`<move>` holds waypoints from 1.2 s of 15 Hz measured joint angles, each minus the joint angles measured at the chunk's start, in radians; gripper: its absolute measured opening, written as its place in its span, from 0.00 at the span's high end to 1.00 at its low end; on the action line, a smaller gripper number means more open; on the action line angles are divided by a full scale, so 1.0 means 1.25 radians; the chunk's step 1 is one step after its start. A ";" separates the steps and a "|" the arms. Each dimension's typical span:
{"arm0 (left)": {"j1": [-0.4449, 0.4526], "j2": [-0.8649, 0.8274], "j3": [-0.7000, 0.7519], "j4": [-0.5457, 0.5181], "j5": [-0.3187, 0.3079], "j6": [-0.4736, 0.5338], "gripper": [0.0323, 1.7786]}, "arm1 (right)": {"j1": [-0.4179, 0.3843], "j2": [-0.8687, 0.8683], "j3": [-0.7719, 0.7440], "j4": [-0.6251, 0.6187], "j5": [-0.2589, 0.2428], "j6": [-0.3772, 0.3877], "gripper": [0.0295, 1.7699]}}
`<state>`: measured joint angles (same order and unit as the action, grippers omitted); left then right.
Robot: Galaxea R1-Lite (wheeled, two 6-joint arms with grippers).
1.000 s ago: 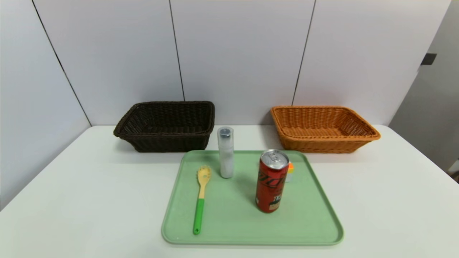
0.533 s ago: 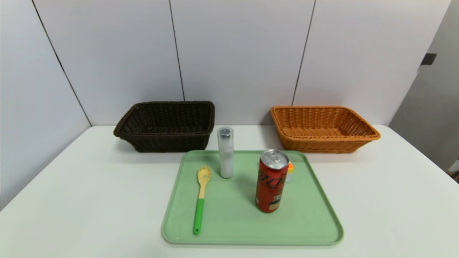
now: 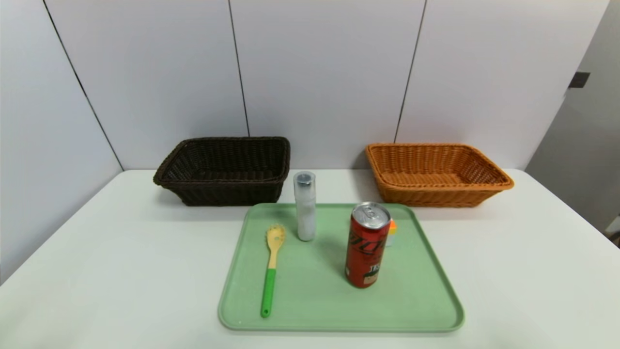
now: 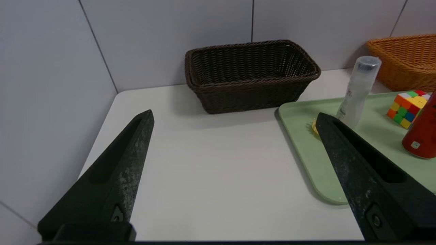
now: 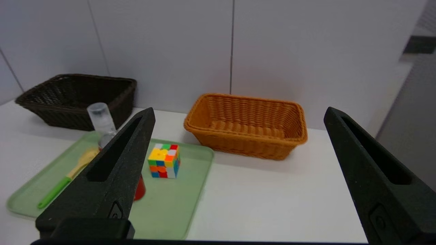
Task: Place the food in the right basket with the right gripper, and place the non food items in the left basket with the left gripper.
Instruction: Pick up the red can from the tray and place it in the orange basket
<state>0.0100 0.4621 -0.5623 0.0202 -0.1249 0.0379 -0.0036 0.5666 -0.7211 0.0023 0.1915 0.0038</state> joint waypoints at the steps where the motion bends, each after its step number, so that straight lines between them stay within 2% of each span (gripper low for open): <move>1: 0.000 0.036 -0.021 -0.009 -0.019 0.001 0.05 | 0.001 0.051 -0.046 0.000 0.030 -0.001 0.03; 4: -0.001 0.134 -0.071 -0.013 -0.034 -0.006 0.05 | 0.021 0.182 -0.156 0.000 0.099 -0.001 0.03; 6: -0.001 0.193 -0.083 -0.012 -0.036 -0.010 0.05 | 0.074 0.250 -0.187 0.000 0.095 -0.003 0.03; 9: -0.012 0.270 -0.105 -0.011 -0.039 -0.036 0.05 | 0.171 0.318 -0.190 -0.009 0.023 -0.018 0.03; 12: -0.045 0.353 -0.136 -0.017 -0.036 -0.045 0.05 | 0.300 0.366 -0.162 -0.015 -0.042 -0.022 0.03; 14: -0.064 0.399 -0.129 -0.020 -0.032 -0.046 0.05 | 0.360 0.406 -0.112 -0.065 -0.087 -0.023 0.03; 18: -0.074 0.451 -0.087 -0.082 -0.033 -0.053 0.05 | 0.419 0.473 0.027 -0.243 -0.103 -0.021 0.03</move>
<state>-0.0826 1.0260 -0.6706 -0.0821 -0.1660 -0.0283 0.5196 1.1583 -0.6870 -0.3015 0.0623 -0.0230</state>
